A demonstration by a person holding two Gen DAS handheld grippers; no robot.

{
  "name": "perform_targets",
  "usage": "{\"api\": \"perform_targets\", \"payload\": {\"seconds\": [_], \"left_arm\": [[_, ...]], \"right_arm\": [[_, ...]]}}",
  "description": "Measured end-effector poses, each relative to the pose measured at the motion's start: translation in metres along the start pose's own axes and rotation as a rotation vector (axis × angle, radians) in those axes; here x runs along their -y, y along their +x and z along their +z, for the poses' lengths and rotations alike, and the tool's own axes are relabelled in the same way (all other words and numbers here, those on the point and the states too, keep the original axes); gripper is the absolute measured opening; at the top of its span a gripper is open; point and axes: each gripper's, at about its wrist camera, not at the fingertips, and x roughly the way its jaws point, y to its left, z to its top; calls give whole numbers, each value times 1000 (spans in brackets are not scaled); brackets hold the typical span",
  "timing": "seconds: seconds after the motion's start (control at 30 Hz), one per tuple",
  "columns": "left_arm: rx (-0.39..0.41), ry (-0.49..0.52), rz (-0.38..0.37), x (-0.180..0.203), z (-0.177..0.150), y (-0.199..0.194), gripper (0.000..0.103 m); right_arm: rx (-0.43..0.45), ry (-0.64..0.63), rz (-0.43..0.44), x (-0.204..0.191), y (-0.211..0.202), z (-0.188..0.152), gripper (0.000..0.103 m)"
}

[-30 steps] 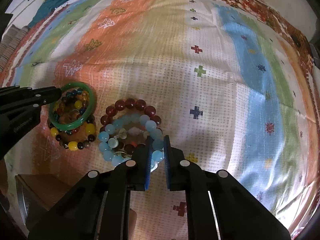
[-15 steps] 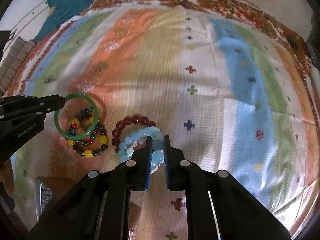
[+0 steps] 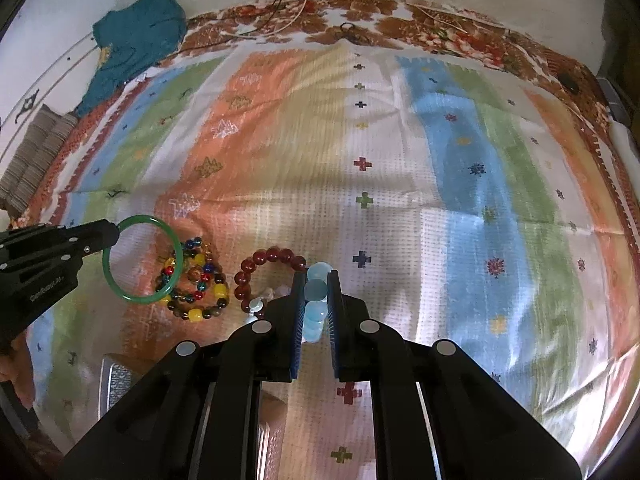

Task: Organize jewelry
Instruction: 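Carry both bracelets over the silver tin and open both tools to drop them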

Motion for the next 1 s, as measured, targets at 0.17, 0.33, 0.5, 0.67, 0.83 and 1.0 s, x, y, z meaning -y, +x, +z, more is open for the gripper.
{"api": "perform_targets", "payload": {"seconds": [0.17, 0.33, 0.5, 0.67, 0.83, 1.0], "left_arm": [[25, 3, -16, 6, -4, -17, 7], [40, 4, -31, 7, -10, -29, 7], [58, 3, -42, 6, -16, -42, 7], [75, 3, -56, 6, -24, -55, 7], [81, 20, -64, 13, -33, -63, 7], [94, 32, -74, 16, -43, -74, 7]], "right_arm": [[30, -1, 12, -1, -15, -3, 12], [64, -7, 35, -6, -34, -5, 12], [96, -28, 54, -15, -51, -8, 12], [114, -41, 67, -18, -63, -12, 12], [117, -57, 75, -21, -68, -19, 12], [125, -77, 76, -27, -76, -28, 12]]}}
